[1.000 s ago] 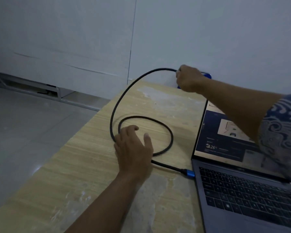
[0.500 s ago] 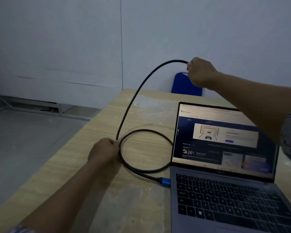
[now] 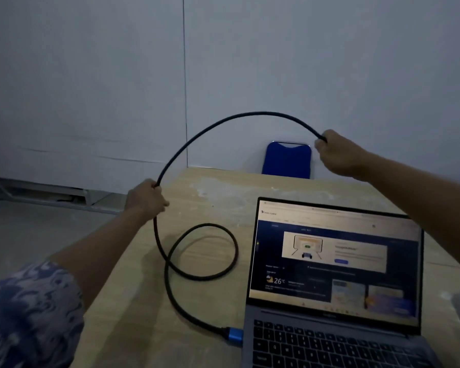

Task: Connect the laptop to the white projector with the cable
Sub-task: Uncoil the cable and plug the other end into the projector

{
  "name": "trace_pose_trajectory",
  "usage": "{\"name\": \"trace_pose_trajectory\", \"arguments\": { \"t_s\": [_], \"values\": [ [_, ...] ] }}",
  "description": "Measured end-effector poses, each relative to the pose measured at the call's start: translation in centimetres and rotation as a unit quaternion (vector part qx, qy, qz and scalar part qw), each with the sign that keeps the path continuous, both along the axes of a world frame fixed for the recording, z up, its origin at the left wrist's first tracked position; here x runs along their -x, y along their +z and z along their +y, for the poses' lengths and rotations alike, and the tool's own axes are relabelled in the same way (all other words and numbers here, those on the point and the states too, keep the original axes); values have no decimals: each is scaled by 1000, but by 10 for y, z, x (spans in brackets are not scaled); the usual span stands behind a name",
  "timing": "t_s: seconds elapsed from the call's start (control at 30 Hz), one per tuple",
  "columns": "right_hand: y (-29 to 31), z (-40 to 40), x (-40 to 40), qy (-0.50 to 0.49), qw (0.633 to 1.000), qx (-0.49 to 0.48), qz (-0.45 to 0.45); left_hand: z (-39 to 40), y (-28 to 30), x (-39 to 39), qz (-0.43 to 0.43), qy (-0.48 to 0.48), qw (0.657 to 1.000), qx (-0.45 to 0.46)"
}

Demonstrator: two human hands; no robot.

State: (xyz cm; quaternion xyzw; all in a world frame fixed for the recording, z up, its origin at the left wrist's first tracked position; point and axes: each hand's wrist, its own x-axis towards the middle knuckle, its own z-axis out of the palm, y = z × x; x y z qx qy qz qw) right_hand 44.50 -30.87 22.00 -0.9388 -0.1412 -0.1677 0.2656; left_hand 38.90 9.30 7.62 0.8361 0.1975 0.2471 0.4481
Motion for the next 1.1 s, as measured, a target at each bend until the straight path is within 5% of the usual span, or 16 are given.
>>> {"name": "trace_pose_trajectory", "arguments": {
  "t_s": [0.37,0.7,0.9,1.1],
  "values": [
    [-25,-123,4,-46,999,10,-6,-59,110,-55,-144,-131,969,-150],
    [-24,-216,21,-133,991,19,12,-159,110,-100,-15,-211,972,-102],
    [-33,-281,48,-144,986,-25,74,-238,118,-109,140,-312,934,-102],
    [-59,-313,68,-219,950,-139,171,-287,161,-68,25,-360,919,-157]
  ]
}}
